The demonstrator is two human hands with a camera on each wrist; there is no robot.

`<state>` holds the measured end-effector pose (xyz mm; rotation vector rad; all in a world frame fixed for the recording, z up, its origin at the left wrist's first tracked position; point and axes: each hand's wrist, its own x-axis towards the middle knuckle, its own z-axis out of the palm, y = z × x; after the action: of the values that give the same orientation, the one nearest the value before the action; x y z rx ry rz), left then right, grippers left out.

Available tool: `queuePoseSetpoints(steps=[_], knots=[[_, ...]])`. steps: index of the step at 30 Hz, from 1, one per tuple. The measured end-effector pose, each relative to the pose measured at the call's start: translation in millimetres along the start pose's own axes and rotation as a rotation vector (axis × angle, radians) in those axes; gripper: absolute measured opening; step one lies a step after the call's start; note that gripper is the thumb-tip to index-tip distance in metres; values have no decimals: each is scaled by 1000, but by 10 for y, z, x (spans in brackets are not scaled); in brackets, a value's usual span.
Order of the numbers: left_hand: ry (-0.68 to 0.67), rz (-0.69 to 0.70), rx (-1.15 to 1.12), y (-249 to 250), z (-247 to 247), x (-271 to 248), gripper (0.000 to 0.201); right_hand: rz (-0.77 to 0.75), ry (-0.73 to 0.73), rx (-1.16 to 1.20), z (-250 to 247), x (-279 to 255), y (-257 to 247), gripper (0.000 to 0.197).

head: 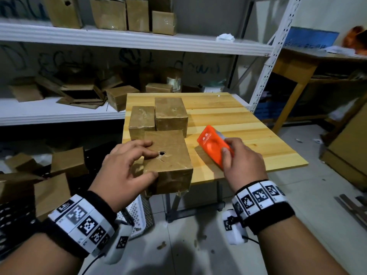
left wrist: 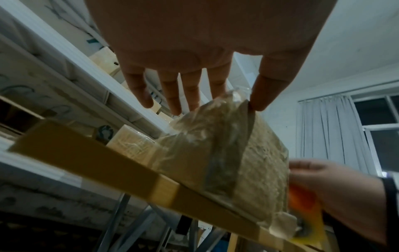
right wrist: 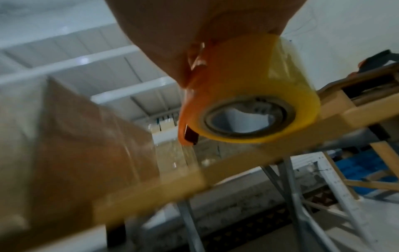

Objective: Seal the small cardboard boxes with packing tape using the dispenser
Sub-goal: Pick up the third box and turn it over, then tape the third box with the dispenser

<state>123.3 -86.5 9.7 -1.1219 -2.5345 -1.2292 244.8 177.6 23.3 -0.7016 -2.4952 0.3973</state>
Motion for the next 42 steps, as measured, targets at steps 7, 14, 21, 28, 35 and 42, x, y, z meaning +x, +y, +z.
queuePoseSetpoints(steps=[7, 14, 21, 28, 35, 42], knots=[[-121, 40, 150, 181, 159, -45, 77, 279, 190, 521, -441, 102, 57, 15], [-83, 81, 190, 76, 135, 83, 69, 333, 45, 938, -500, 78, 179, 49], [-156, 51, 283, 201, 275, 102, 73, 300, -117, 1101, -528, 87, 220, 28], [214, -41, -376, 577, 154, 181, 40, 174, -118, 942, -673, 19, 97, 15], [-191, -428, -1162, 829, 206, 291, 73, 86, -207, 921, -719, -118, -239, 36], [-169, -484, -1245, 789, 261, 307, 39, 74, -198, 862, -673, -124, -253, 44]])
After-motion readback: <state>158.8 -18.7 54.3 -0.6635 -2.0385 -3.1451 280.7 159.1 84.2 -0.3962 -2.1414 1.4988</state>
